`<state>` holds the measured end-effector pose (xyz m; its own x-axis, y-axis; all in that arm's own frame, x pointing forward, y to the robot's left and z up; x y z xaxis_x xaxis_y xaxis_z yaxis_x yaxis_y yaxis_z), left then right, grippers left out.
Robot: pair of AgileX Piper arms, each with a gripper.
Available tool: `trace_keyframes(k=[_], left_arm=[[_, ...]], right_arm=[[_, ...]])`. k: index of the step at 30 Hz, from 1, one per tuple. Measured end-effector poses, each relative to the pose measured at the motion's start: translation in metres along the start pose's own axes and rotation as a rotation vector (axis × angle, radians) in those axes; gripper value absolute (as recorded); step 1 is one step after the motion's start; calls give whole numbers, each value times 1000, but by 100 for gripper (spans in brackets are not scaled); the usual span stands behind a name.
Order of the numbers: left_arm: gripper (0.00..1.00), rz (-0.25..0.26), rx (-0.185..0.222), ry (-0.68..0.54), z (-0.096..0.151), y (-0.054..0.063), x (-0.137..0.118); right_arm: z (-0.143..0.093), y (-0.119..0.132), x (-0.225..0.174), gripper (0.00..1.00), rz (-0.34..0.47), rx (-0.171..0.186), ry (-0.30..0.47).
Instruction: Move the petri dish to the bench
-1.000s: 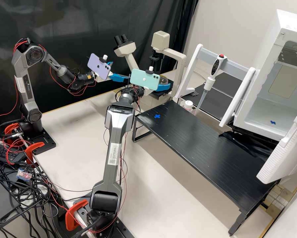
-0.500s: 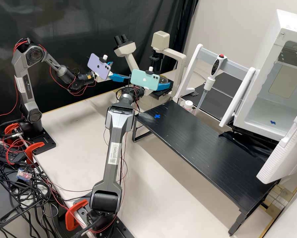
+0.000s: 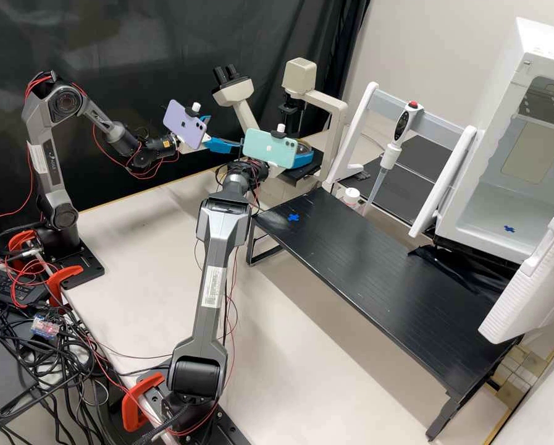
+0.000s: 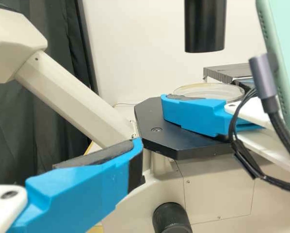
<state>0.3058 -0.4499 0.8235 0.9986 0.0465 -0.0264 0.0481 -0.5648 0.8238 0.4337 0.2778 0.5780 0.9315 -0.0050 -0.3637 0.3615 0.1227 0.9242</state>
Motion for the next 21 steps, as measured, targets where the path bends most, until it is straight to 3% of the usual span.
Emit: trace_keyframes(k=[21], left_arm=[[100, 0, 0, 0, 0, 0, 0]], right_arm=[[-1, -1, -2, 0, -30, -6, 11]])
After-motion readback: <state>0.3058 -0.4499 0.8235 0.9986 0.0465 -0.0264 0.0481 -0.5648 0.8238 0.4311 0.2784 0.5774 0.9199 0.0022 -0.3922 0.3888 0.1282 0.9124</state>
